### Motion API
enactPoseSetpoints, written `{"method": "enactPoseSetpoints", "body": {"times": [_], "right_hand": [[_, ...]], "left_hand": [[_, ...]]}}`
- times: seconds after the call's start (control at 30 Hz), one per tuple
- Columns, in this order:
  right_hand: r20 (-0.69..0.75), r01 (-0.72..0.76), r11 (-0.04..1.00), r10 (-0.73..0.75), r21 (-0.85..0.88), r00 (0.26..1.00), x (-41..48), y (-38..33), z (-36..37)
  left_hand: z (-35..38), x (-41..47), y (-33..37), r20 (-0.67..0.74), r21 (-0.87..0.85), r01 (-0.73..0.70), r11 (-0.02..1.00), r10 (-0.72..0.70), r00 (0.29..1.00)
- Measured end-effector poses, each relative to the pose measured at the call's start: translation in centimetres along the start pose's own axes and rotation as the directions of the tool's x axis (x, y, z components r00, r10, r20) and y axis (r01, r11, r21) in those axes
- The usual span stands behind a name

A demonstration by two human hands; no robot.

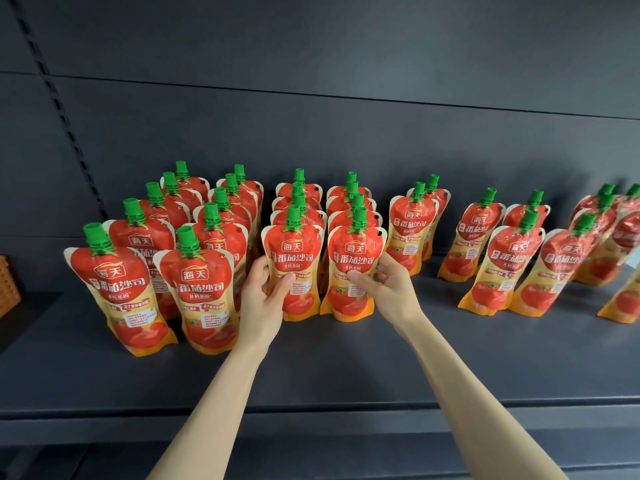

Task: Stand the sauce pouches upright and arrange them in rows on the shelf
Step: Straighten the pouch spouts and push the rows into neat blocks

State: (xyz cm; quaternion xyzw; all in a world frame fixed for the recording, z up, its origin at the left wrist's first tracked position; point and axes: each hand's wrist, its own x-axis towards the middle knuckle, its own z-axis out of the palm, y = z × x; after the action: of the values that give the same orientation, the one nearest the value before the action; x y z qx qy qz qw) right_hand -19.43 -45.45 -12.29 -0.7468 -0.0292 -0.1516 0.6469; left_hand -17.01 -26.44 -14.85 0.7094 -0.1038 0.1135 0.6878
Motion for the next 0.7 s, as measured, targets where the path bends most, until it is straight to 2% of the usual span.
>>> {"method": "enactPoseSetpoints", "body": {"times": [0.57,0.7], "right_hand": [[-0.030,-0.051,0.998,0.050,-0.039,0.998,0.05,-0.13,0.01],[-0.069,-0.058,0.996,0.054,-0.067,0.996,-0.34,-0.16,-0.13]], "left_hand": [[-0.04,-0.15,0.04,-0.007,0.005,0.037,0.999,-0.037,0.999],[0.00,-0.83,0.22,-0.039,0.062,-0.012,0.998,0.014,0.999]]}}
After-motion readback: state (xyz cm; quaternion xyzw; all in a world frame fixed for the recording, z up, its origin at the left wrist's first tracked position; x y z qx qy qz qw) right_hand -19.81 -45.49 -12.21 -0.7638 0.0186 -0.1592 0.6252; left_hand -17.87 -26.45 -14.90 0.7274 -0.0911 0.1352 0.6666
